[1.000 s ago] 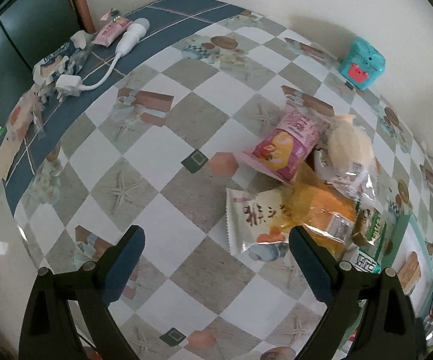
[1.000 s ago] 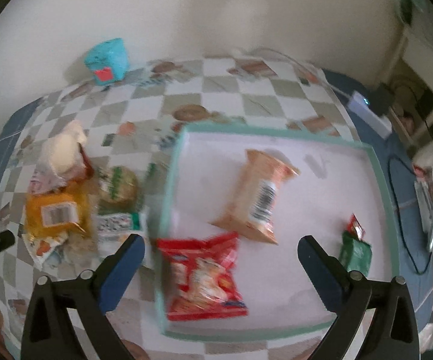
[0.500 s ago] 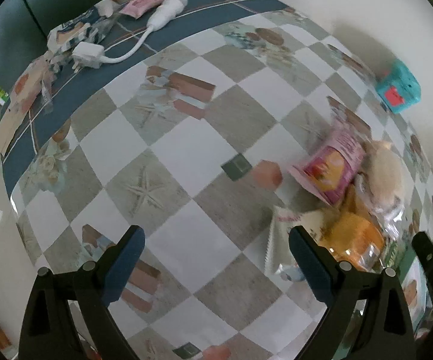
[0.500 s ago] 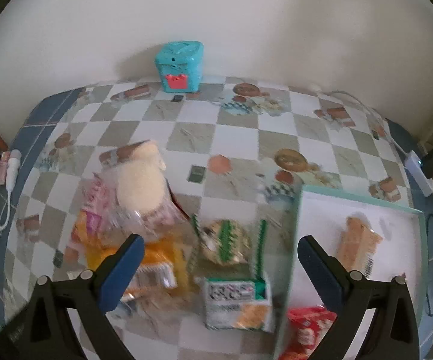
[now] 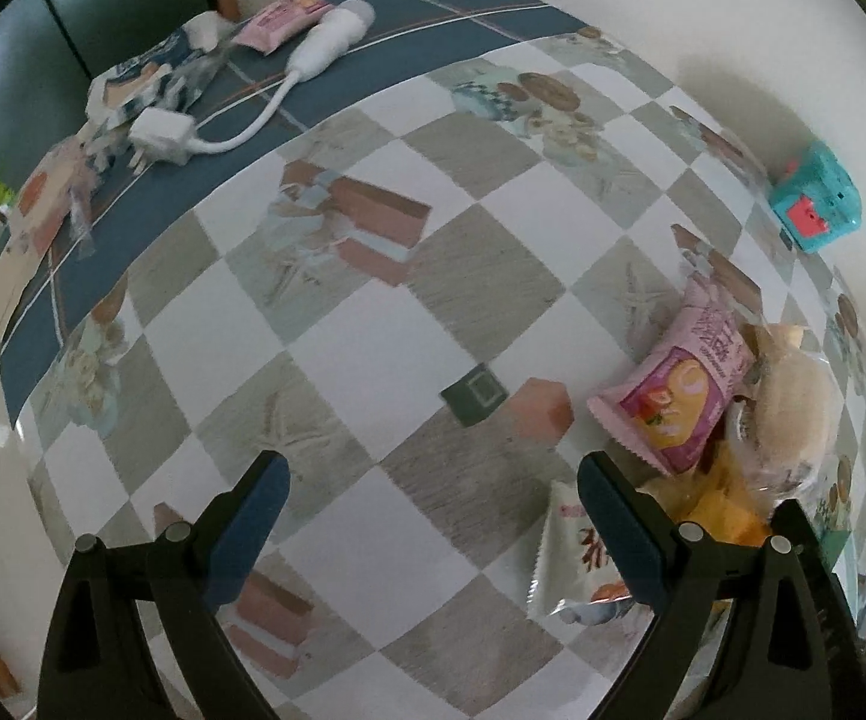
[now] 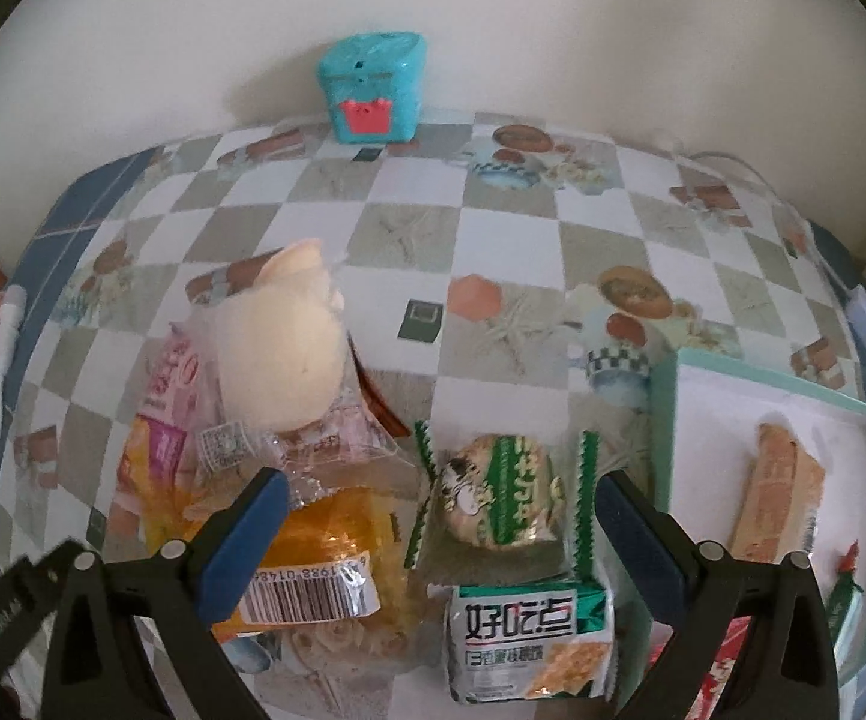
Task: Organize snacks
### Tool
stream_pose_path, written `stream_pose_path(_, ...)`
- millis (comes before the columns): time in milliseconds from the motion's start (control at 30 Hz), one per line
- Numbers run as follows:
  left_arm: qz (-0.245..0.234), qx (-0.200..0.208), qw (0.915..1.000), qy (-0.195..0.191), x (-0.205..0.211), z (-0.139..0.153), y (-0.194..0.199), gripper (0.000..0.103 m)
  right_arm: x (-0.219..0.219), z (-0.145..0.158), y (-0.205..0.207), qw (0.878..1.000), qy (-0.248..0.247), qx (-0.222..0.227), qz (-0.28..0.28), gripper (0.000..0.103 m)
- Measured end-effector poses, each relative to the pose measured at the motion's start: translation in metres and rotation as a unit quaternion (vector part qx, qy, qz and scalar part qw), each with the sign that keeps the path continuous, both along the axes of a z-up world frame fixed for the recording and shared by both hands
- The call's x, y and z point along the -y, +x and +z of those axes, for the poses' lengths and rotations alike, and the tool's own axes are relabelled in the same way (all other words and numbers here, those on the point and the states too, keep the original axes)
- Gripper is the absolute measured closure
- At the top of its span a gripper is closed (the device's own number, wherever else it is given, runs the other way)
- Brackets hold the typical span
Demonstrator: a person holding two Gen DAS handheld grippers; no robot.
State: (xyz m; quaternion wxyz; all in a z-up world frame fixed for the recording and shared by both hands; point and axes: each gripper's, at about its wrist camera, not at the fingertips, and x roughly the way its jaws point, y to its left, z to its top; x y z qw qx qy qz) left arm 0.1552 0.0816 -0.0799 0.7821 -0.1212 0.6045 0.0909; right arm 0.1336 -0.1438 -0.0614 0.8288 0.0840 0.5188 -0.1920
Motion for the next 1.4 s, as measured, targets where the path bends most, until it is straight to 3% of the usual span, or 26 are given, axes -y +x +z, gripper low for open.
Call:
stream_pose_path(300,-0.028,0.014,0.9994,-0.017,0.020,-0.006,0.004,0.006,-0.002,-0.005,-0.007,1.000,0.006,0.010,0.021,0.012)
stream_pose_path(400,-0.036,0.018,0.9987,-0.030,0.024,-0.007,0.003,0.006,-0.002,-0.007,-0.009,1.000,0.011,0.003,0.027,0.023)
stream_pose_path(567,-0.047,0.015,0.9978,-0.044,0.028,-0.012,0.006,0.006,-0.004,-0.011,-0.011,0.999,0.015,-0.006,0.040,0.052)
stream_pose_path(767,-0.060,0.005,0.9967,-0.054,0.035,-0.018,0.008,0.006,-0.007,-0.013,-0.011,0.999,-0.001,-0.007,0.052,0.071)
stream_pose_path(1167,-0.047,-0.005,0.9956,-0.081,0.019,-0.024,0.020,0.006,0.004,-0.013,-0.012,0.999,0.013,0.001,0.043,0.084)
stream_pose_path(1400,-0.058,-0.019,0.9938,-0.093,0.025,-0.030,0.025,0.006,0.020,-0.012,-0.013,0.999,0.037,0.005,0.028,0.085)
